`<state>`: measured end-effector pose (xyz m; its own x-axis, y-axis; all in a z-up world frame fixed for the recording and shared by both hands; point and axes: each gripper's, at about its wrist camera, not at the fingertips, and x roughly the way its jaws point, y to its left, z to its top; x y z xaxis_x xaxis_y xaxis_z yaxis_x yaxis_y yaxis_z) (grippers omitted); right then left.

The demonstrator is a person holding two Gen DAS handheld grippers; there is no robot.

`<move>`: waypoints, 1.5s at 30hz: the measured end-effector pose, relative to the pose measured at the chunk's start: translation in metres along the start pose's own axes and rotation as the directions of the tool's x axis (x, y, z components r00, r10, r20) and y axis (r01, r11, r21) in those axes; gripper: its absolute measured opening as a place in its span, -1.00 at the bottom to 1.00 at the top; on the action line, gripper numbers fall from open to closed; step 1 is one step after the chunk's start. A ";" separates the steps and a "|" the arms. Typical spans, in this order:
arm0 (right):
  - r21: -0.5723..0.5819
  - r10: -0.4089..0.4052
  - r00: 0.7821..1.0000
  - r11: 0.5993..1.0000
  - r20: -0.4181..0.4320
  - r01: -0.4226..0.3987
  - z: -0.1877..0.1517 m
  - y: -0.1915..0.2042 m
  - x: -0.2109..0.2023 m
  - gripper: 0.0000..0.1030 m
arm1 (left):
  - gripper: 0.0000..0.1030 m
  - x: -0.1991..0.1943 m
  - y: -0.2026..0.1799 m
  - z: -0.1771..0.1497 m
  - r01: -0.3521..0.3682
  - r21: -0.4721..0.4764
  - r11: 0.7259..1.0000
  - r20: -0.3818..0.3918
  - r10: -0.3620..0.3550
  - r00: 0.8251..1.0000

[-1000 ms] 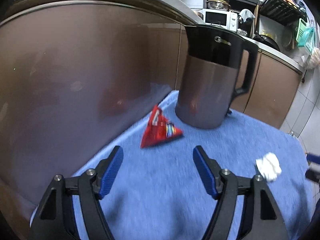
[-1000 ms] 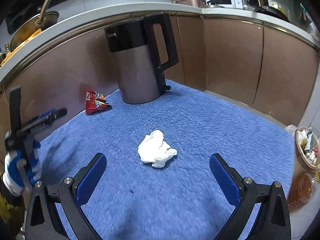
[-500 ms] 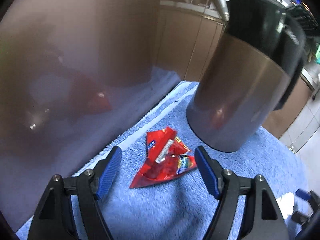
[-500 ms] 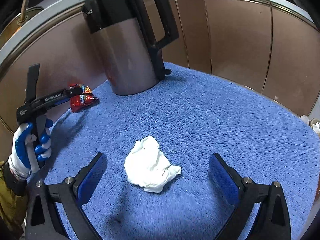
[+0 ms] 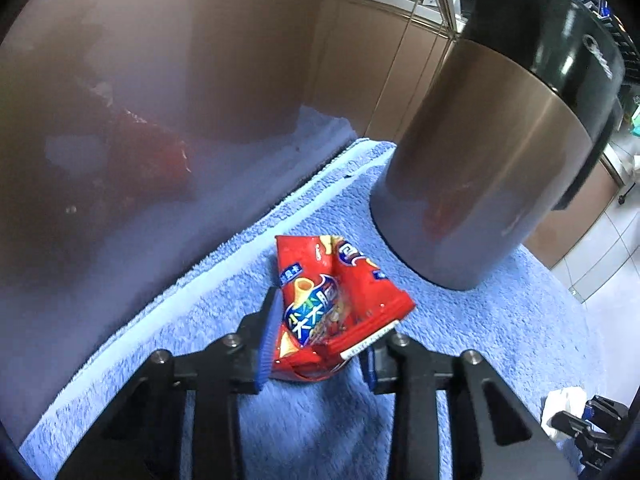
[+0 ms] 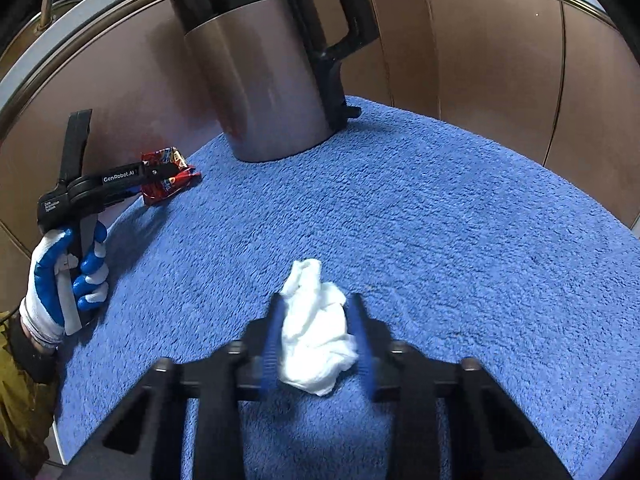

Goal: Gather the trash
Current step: 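Grasp the red snack bag with the left tool while the right tool grasps the white tissue, then carry the red bag and tissue to the steel bin and open both tools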

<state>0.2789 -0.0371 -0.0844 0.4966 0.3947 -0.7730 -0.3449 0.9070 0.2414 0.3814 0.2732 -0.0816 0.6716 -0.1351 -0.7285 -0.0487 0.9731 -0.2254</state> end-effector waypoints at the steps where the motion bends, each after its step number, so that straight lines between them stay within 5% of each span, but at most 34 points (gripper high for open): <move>1: -0.004 0.003 1.000 1.000 -0.001 -0.003 -0.001 0.001 -0.001 -0.59 | -0.41 -0.003 -0.001 -0.002 0.000 0.001 1.000 0.001 0.000 1.000; 13: -0.014 0.021 0.997 1.000 0.077 -0.020 -0.035 0.013 -0.073 -0.62 | -0.51 -0.107 -0.046 -0.060 -0.041 0.097 0.994 0.088 0.033 0.996; 27: 0.014 -0.080 0.973 0.997 0.218 0.078 -0.108 0.021 -0.212 -0.62 | -0.51 -0.250 -0.143 -0.155 -0.058 0.274 0.960 0.217 -0.002 0.976; 37: 0.078 -0.129 0.945 0.991 0.301 0.110 -0.159 -0.004 -0.286 -0.62 | -0.51 -0.315 -0.224 -0.201 -0.075 0.408 0.910 0.288 -0.051 0.956; 45: 0.187 -0.192 0.929 0.973 0.318 0.138 -0.194 -0.061 -0.311 -0.62 | -0.51 -0.307 -0.315 -0.231 -0.016 0.555 0.831 0.218 -0.127 0.968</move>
<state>-0.0086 -0.2434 0.0274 0.7804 0.2386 -0.5780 -0.1183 0.9640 0.2381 0.0200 -0.0354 0.0633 0.8170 -0.2137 -0.5356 0.3596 0.9149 0.1835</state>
